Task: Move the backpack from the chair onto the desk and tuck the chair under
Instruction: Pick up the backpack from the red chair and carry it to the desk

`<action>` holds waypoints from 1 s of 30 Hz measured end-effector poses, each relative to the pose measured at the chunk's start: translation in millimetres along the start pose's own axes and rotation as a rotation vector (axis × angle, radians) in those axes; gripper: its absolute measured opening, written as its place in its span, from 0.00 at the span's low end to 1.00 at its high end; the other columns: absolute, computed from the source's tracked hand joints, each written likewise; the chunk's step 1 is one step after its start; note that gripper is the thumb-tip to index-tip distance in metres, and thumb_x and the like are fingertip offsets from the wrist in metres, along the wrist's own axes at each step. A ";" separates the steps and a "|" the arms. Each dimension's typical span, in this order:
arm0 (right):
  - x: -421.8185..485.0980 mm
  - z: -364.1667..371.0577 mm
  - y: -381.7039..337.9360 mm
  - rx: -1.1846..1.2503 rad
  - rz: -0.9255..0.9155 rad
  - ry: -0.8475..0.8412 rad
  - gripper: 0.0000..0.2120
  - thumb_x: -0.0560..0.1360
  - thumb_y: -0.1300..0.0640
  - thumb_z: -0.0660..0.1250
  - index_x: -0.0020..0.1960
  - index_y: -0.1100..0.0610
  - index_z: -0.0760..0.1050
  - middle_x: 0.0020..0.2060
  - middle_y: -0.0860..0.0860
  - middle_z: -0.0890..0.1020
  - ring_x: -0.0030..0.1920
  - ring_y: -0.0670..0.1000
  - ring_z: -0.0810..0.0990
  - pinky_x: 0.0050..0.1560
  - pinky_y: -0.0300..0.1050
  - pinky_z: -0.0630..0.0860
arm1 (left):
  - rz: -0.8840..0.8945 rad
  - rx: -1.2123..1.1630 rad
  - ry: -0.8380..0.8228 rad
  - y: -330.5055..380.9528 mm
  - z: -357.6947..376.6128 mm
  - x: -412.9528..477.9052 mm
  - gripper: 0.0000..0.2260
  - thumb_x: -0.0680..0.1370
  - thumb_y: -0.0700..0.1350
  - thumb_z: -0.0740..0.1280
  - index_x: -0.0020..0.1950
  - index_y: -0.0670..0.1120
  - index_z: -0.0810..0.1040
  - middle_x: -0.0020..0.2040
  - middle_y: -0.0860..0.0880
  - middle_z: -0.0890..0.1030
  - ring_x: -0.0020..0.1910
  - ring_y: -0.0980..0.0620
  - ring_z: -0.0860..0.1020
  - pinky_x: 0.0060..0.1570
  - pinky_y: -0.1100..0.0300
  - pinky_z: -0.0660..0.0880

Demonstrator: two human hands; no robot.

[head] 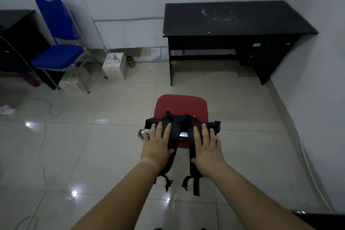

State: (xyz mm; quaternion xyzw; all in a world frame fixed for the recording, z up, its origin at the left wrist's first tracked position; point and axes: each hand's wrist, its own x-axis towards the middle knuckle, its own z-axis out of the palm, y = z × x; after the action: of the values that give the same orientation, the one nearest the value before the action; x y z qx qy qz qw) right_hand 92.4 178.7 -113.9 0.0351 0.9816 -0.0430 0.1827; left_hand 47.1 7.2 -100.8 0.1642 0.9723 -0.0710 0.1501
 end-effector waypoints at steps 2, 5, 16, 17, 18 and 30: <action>4.1 0.5 -0.2 -0.039 0.010 -0.021 0.48 0.79 0.46 0.62 0.74 0.55 0.24 0.76 0.60 0.31 0.76 0.65 0.36 0.76 0.62 0.47 | -0.029 0.022 -0.007 4.3 -2.9 2.6 0.35 0.82 0.59 0.56 0.80 0.48 0.40 0.81 0.42 0.49 0.79 0.39 0.48 0.76 0.41 0.54; 8.0 -1.7 2.9 -0.064 -0.036 0.017 0.42 0.80 0.48 0.61 0.77 0.54 0.32 0.78 0.60 0.43 0.75 0.65 0.50 0.73 0.61 0.57 | -0.037 -0.027 0.023 5.5 -10.6 9.2 0.31 0.81 0.56 0.60 0.80 0.49 0.50 0.78 0.45 0.61 0.75 0.42 0.62 0.71 0.44 0.65; 88.8 -101.0 78.9 0.042 -0.363 -0.381 0.33 0.67 0.66 0.73 0.64 0.42 0.65 0.58 0.50 0.76 0.51 0.55 0.75 0.46 0.48 0.74 | 0.209 -0.007 -0.475 -66.9 -80.2 78.6 0.29 0.74 0.44 0.72 0.74 0.56 0.68 0.68 0.50 0.76 0.65 0.45 0.75 0.66 0.50 0.72; 99.8 -106.9 75.5 -0.001 -0.366 -0.373 0.32 0.67 0.66 0.72 0.63 0.43 0.66 0.57 0.50 0.77 0.50 0.55 0.76 0.45 0.49 0.75 | 0.217 0.023 -0.522 -66.6 -86.3 91.5 0.29 0.74 0.43 0.72 0.73 0.56 0.69 0.67 0.50 0.77 0.64 0.45 0.76 0.64 0.50 0.73; 110.3 -111.2 72.0 -0.046 -0.375 -0.336 0.30 0.68 0.66 0.71 0.62 0.44 0.67 0.55 0.51 0.77 0.50 0.56 0.77 0.46 0.50 0.76 | 0.227 0.038 -0.545 -66.8 -92.7 105.6 0.27 0.73 0.42 0.72 0.71 0.55 0.72 0.64 0.50 0.78 0.62 0.45 0.77 0.62 0.50 0.74; 165.5 -63.0 33.0 0.269 -0.044 0.184 0.26 0.61 0.32 0.73 0.44 0.50 0.70 0.46 0.47 0.70 0.47 0.51 0.70 0.43 0.49 0.73 | 0.060 -0.828 0.357 -25.3 -57.2 172.3 0.13 0.74 0.33 0.67 0.54 0.46 0.73 0.54 0.48 0.74 0.47 0.49 0.78 0.46 0.57 0.76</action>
State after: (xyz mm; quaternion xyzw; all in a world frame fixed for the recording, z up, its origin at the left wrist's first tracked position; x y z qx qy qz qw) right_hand -81.3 226.4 -117.6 0.0415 0.9801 -0.1748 0.0848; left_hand -132.1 45.6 -98.8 0.1281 0.9243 0.3578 0.0352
